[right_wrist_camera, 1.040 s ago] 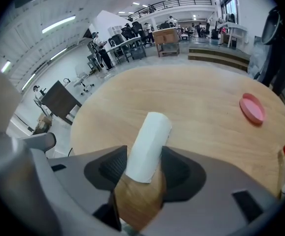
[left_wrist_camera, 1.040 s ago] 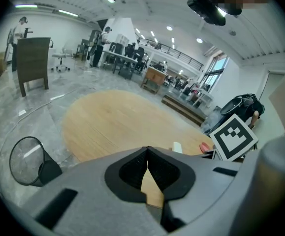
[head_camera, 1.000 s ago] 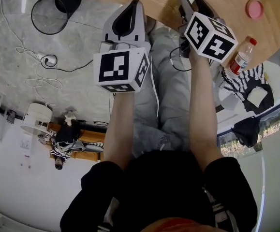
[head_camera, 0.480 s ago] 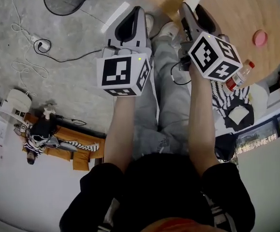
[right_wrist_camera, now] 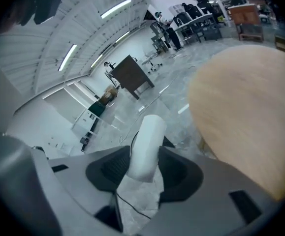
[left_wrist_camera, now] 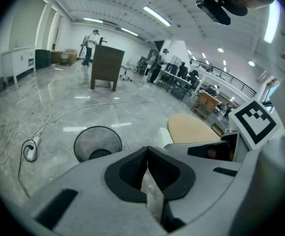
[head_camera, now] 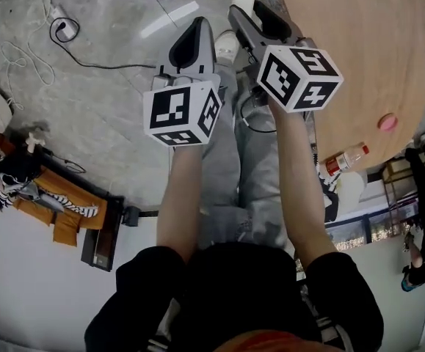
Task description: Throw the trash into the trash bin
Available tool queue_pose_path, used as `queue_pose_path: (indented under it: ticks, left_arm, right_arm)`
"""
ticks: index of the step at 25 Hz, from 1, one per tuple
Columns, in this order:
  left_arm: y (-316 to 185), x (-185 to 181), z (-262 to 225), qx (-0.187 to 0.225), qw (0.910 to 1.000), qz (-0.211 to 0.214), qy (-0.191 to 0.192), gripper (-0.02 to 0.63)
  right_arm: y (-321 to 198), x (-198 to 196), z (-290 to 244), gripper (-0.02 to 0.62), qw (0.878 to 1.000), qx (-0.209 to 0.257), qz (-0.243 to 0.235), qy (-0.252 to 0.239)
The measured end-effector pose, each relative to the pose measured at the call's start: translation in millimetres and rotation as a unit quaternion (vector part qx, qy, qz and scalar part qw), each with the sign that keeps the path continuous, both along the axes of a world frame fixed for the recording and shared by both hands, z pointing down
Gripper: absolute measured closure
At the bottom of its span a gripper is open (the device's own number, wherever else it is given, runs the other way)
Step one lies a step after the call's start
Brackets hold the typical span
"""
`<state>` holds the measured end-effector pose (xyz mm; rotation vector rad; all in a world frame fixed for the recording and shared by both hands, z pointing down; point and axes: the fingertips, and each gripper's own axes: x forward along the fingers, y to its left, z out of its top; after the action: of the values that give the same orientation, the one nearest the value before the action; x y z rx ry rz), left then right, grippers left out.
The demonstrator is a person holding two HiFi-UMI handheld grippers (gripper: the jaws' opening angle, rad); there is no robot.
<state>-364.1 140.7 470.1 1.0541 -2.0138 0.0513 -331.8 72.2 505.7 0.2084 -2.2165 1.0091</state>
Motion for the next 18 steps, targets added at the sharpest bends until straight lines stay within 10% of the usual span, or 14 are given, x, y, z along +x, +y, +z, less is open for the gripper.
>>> queue_pose_path:
  ticks: [18]
  left_arm:
    - [124.5, -78.9, 89.3, -0.007, 0.982, -0.188, -0.004, 0.598]
  right_arm:
    - [62.5, -135.4, 130.4, 0.411, 0.992, 0.019, -0.128, 0.002]
